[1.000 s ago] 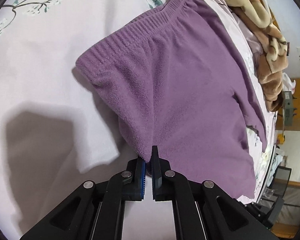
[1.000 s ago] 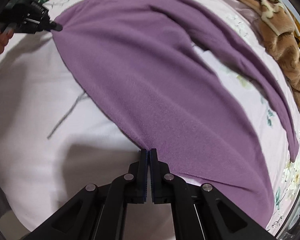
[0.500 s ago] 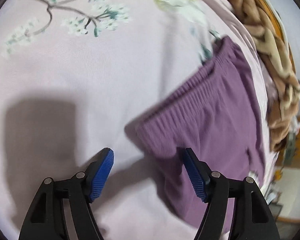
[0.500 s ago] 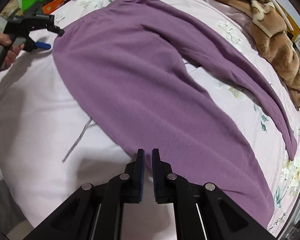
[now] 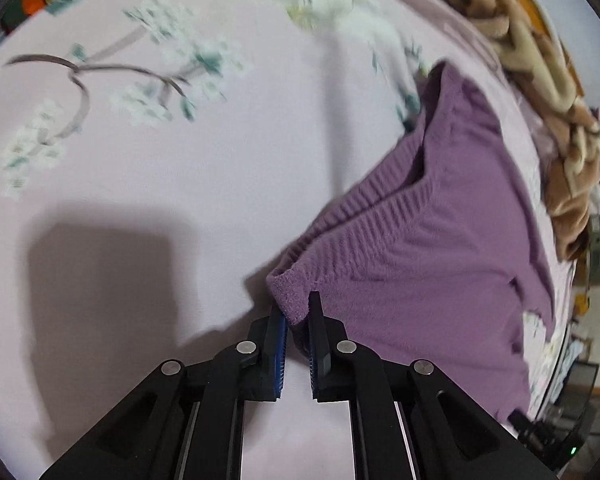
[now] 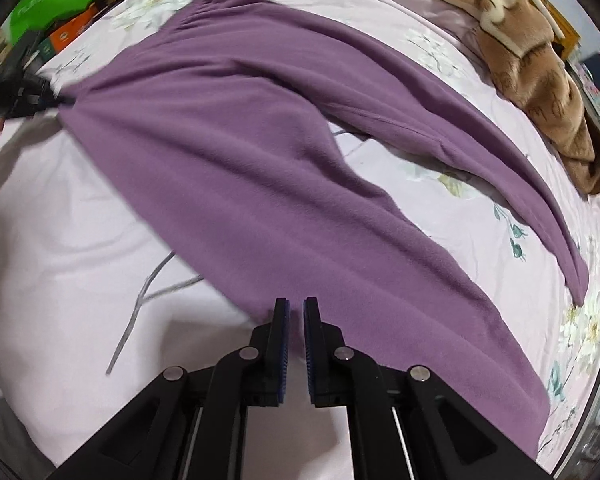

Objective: Fold clothes

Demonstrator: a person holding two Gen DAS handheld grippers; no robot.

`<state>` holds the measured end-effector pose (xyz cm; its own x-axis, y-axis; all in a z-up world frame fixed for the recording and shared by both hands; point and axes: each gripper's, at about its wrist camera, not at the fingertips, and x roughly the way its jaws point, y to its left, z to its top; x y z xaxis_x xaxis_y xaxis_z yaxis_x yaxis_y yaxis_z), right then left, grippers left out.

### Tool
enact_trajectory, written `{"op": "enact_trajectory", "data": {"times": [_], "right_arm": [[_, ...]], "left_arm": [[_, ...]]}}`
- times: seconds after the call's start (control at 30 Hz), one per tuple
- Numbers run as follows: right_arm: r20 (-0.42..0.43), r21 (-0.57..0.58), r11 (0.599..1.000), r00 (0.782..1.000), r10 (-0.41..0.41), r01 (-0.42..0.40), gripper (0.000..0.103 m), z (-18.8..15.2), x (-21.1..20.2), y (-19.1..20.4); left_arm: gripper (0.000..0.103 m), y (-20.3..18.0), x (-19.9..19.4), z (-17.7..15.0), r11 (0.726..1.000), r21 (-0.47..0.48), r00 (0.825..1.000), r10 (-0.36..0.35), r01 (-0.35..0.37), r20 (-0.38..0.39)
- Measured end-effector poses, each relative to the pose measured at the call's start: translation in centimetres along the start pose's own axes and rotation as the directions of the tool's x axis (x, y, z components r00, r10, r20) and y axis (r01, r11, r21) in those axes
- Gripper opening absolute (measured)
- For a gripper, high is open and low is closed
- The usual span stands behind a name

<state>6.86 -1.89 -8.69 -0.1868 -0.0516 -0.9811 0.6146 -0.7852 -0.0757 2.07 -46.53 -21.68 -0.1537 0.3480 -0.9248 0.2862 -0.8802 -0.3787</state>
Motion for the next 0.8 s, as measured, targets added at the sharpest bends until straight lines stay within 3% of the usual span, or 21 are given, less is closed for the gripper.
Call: {"op": "enact_trajectory", "data": {"times": [0.07,0.13,0.23,0.37,0.43,0.6,0.67,0.8], "right_arm": [[0.017,0.033,0.999,1.000,0.008,-0.009,0.007,0.7,-0.3,-1.0],[0.033,0.055,0.998,0.999,0.009,-0.011,0.007,1.3,-0.6,-1.8],[0.048,0.102,0.995,0.999,0.006,-0.011,0.009,2.1,-0.8,-3.7],[0.075,0.203,0.978,0.997,0.024,-0.039,0.011,3.8,-0.1,-7.2],[0.092,0.240,0.969,0.995,0.037,-0.058,0.011,5.0,0.2,-8.7],[0.138,0.234,0.969,0.989,0.052,-0.084,0.013,7.8,0.7,-10.5],[0.146,0.212,0.973,0.987,0.061,-0.091,0.014,8.9,1.0,-10.7],[0.148,0.182,0.978,0.986,0.073,-0.099,0.014,10.5,2.0,-10.7]], "left_arm": [[0.016,-0.5,-0.5,0.1,1.000,0.013,1.000,0.021,-0.021,0.006],[0.038,-0.7,-1.4,0.1,0.999,0.012,0.998,0.049,-0.049,0.031],[0.042,0.3,-3.1,0.0,0.995,-0.036,0.993,0.100,-0.098,0.068],[0.043,-0.5,-4.2,1.2,0.991,0.003,0.986,0.134,-0.135,0.102],[0.055,-1.5,-4.4,2.1,0.989,0.042,0.983,0.137,-0.143,0.120],[0.067,-6.7,-2.9,7.3,0.970,0.192,0.979,0.114,-0.146,0.171],[0.069,-9.6,-1.0,10.9,0.951,0.260,0.974,0.117,-0.167,0.196],[0.071,-12.7,1.8,16.2,0.934,0.320,0.975,0.100,-0.161,0.199]]}}
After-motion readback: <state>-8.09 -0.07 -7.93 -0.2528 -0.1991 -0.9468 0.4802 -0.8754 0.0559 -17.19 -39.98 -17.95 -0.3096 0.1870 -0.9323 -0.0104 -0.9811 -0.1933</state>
